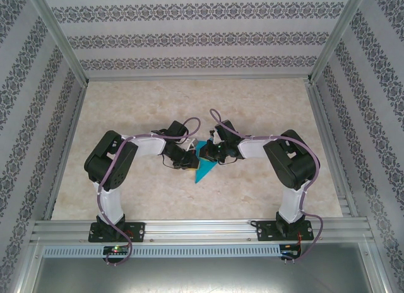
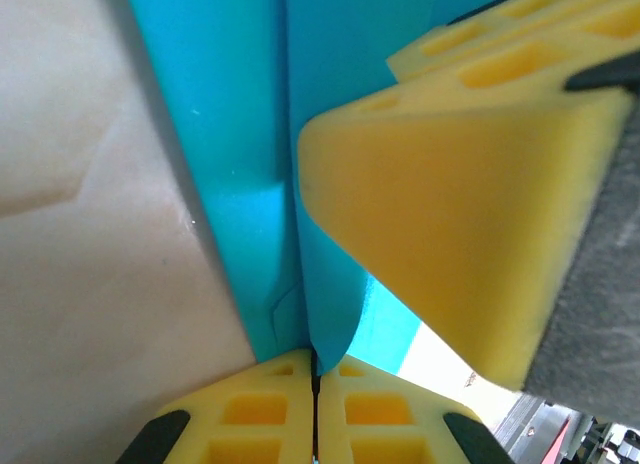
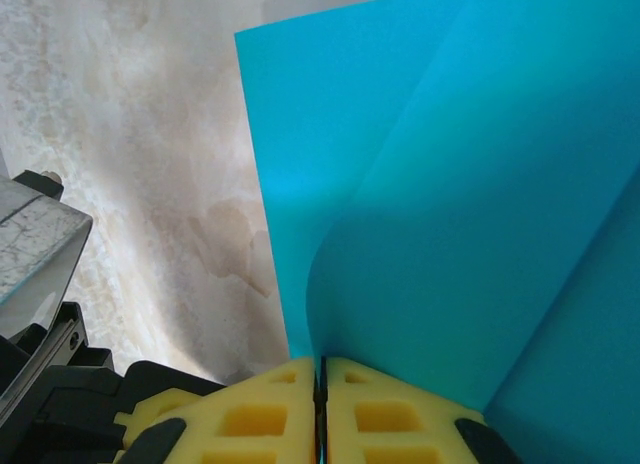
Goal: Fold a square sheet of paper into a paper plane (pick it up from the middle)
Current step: Fourth fold the wing at the center of the table.
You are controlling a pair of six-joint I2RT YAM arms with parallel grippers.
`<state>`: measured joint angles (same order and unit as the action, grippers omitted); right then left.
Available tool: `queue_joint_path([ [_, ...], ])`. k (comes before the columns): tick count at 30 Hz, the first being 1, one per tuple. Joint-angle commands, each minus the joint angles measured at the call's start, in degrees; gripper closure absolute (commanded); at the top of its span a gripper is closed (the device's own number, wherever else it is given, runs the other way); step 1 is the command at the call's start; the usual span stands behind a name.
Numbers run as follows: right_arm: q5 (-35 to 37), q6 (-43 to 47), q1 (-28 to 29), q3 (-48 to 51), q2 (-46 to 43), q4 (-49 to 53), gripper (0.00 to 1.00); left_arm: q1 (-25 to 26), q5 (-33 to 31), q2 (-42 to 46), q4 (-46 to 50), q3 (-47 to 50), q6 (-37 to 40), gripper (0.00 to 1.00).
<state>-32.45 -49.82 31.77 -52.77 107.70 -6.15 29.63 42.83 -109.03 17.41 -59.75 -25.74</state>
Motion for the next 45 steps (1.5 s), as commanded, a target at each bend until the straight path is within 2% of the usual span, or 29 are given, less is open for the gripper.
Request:
queue_joint_path([
  [1, -0.3, -0.2, 0.4, -0.2, -2.2, 0.3, 0.86, 0.6, -2.5, -1.2, 0.7, 0.1, 1.6, 0.92],
  [8, 1.2, 1.1, -1.1, 0.4, -6.2, 2.0, 0.73, 0.6, -3.5, -1.4, 1.3, 0.8, 2.3, 0.94],
  [14, 1.6, 2.0, -2.7, 0.5, -7.8, 3.3, 0.71, 0.5, -4.1, -1.5, 1.4, 1.2, 2.7, 0.94],
  [23, 1.9, 3.9, -4.1, -2.4, -4.6, 5.9, 0.79, 0.5, -5.4, -1.1, 0.9, 2.6, 2.9, 0.93],
  [45, -0.2, 6.1, -4.0, -9.6, 6.0, 7.2, 0.87, 0.5, -6.8, -1.5, 1.1, 3.2, 3.5, 0.93],
])
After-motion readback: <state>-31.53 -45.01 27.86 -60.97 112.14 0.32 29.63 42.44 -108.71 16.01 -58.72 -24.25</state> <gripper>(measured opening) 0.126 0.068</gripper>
